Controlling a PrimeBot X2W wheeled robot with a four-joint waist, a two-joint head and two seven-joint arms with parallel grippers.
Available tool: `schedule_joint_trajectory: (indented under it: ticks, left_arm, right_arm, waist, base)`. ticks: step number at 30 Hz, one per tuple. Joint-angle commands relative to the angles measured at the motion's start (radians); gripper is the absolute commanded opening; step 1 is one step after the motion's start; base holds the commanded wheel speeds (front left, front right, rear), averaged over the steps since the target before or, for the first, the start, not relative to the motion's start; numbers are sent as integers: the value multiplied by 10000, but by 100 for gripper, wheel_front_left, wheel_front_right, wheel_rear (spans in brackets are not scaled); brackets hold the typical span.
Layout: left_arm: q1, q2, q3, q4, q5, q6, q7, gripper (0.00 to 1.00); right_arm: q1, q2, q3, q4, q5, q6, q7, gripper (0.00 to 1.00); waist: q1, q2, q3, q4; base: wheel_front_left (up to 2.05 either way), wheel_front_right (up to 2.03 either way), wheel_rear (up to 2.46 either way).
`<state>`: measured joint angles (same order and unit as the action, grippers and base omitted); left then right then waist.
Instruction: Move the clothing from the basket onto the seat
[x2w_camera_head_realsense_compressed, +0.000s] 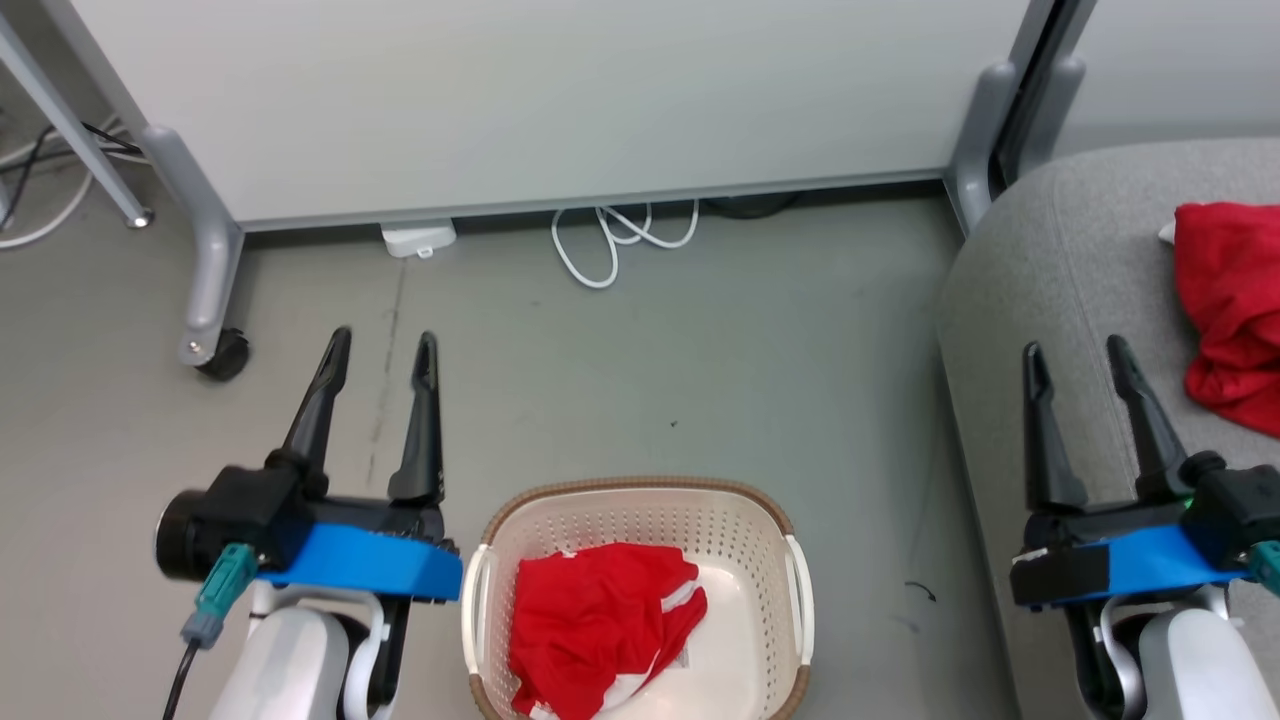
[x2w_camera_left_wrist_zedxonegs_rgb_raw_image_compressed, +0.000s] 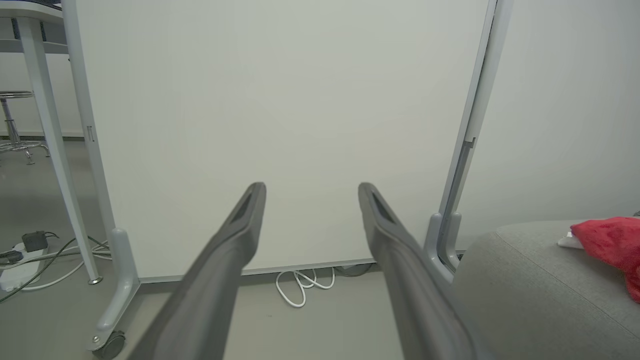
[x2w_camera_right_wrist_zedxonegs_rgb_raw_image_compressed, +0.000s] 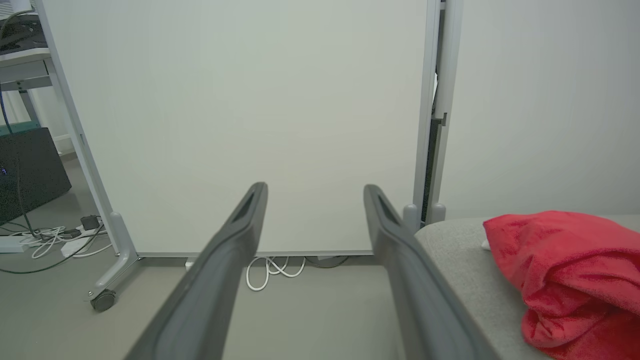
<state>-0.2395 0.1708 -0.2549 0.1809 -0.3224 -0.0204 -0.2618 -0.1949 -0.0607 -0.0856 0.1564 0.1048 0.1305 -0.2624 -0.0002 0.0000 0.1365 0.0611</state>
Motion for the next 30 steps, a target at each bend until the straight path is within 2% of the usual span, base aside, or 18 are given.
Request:
schedule_joint_trajectory:
  ticks: [1,15,30]
  left_arm:
    - [237,-87,187,-54,131,-64,-46,100]
    - [1480,-827,1586,-160,950,-588,-47,100]
    - [1867,-1116,2084,-66,1319,-886,-47,100]
  right_arm:
    - [239,41,58,-102,-92,5,-39,100]
    - [1050,108,493,-275,198,5,-38,100]
    - [1492,108,660,-103,451,5,-38,100]
  waist:
    - [2,0,-205,127]
    - [2,0,-733,374]
    - [2,0,-918,472]
  base:
    - [0,0,0]
    - [0,0,0]
    - [0,0,0]
